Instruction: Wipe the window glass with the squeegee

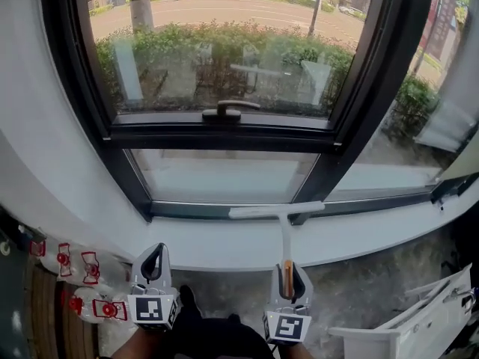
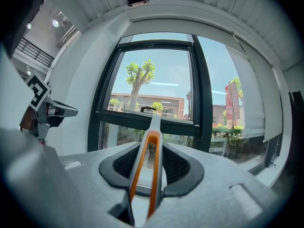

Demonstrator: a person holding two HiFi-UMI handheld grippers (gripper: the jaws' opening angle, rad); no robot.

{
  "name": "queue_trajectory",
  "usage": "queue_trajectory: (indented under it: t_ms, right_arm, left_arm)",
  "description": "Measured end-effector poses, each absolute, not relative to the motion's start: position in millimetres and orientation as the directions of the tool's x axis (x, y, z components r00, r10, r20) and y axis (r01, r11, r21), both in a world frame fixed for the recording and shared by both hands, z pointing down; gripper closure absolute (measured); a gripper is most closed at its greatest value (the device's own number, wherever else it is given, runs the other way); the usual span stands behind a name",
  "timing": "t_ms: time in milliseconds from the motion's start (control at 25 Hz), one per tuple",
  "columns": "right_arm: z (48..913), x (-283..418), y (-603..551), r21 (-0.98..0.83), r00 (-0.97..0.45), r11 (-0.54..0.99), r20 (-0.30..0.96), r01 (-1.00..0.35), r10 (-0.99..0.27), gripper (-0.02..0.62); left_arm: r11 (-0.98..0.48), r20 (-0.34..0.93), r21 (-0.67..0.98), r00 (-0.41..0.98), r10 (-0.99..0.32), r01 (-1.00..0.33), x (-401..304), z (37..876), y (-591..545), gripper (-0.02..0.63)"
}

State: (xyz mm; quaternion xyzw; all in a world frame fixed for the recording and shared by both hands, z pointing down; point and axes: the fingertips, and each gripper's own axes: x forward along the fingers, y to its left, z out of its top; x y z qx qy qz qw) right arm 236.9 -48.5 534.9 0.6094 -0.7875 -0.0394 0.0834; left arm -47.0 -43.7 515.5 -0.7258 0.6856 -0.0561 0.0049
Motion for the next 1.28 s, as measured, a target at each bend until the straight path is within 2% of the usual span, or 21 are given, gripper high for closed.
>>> queue_trajectory:
  t_ms: [280, 480, 680, 880, 1120, 1280]
  right_arm:
    - [495.5, 155.8, -119.5, 0.212, -0.269, 0.263, 0.001, -0.941, -0.963, 0.477]
    - [419.4, 83.2, -177.1, 0.258, -0.288, 0.239, -0.169, -0.936, -0.943, 0.477]
    - [325.7, 9.8, -214.7, 0.315, -0.288, 0.176, -0.357, -0.933, -0.889, 0.477]
    - [236.2, -55.8, -242.0, 0.334, -0.275, 0.106, -0.513, -0.936, -0.813, 0.477]
    - [160.9, -108.5, -265.3, 0.323, -0.273, 0.085, -0.599, -0.942, -0.753, 0.479]
    - [118.6, -134.1, -281.2, 0.330, -0.283, 0.079, -0.635, -0.941, -0.719, 0.479]
  left_arm:
    - [-0.013, 0.001, -0.108, 0.013, -1.000, -0.994, -126.2, 481.0, -100.5, 0.591]
    - [0.009, -0.091, -0.151, 0.005, -0.996, -0.989, -184.0, 437.2, -137.6, 0.591]
    - [0.009, -0.182, -0.227, 0.034, -0.983, -0.974, -210.3, 391.3, -171.1, 0.591]
    - [0.057, -0.321, -0.220, 0.017, -0.947, -0.974, -241.3, 308.5, -192.0, 0.591]
    - [0.108, -0.418, -0.191, -0.019, -0.908, -0.976, -269.3, 244.6, -203.1, 0.591]
    - [0.128, -0.429, -0.147, -0.053, -0.902, -0.981, -282.4, 233.0, -212.2, 0.591]
